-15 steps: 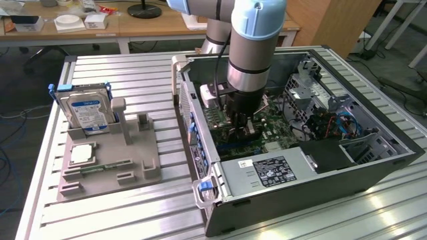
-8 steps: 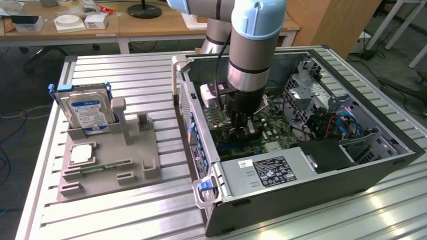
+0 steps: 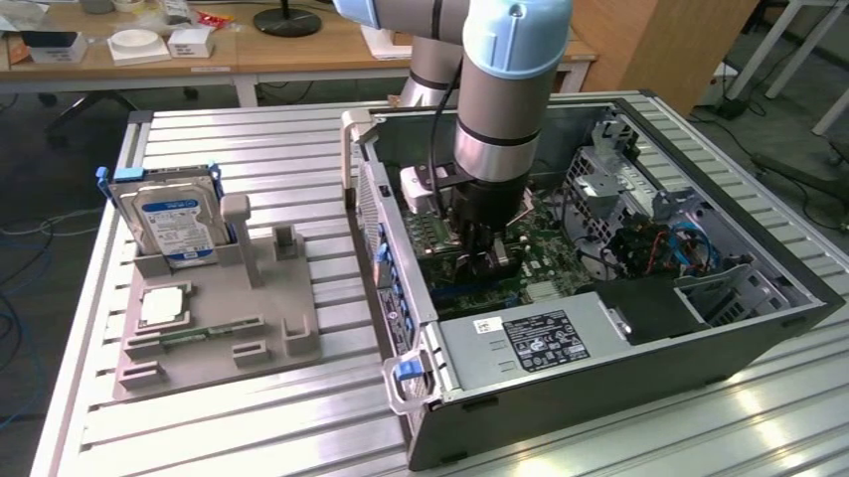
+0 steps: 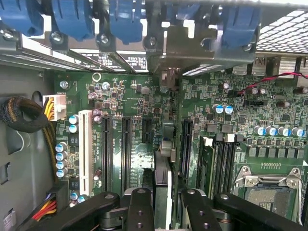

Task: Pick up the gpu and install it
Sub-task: 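Insert the gpu into the slot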

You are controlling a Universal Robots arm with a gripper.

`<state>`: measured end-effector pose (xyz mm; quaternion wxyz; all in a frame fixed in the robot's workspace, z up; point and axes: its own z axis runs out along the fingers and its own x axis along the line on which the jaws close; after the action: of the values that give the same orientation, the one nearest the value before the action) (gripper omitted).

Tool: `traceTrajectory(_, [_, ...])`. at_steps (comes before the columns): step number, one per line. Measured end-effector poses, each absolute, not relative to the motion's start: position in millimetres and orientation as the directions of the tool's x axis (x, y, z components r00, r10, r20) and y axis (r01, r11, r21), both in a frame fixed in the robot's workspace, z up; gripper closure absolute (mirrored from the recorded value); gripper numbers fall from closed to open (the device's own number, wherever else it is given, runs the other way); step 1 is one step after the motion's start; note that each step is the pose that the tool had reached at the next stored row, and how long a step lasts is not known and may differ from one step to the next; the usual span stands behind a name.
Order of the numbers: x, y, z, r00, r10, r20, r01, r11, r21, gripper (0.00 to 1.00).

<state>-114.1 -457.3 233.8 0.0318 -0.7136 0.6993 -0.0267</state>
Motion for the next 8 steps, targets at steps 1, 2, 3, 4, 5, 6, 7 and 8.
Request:
traceTrajectory(1, [-114.0, -457.2, 233.7, 0.021, -1.0, -0.007, -0.996, -0.02, -0.083, 0.73])
traceTrajectory(2, [-114.0, -457.2, 233.7, 0.021, -1.0, -0.007, -0.996, -0.02, -0.083, 0.73])
traceTrajectory(3, [-114.0, -457.2, 233.7, 0.021, -1.0, -0.007, -0.996, -0.02, -0.083, 0.73])
traceTrajectory(4, [-114.0, -457.2, 233.7, 0.021, -1.0, -0.007, -0.996, -0.02, -0.083, 0.73])
traceTrajectory(5, [-114.0, -457.2, 233.7, 0.021, -1.0, -0.007, -0.996, -0.02, -0.083, 0.73])
traceTrajectory(6, [-113.9, -457.2, 233.7, 0.021, -1.0, -0.007, -0.996, -0.02, -0.083, 0.73])
traceTrajectory(7, [-113.9, -457.2, 233.7, 0.021, -1.0, -0.007, -0.996, -0.02, -0.084, 0.73])
traceTrajectory(8, [-113.9, -457.2, 233.7, 0.021, -1.0, -0.007, -0.996, -0.02, -0.086, 0.73])
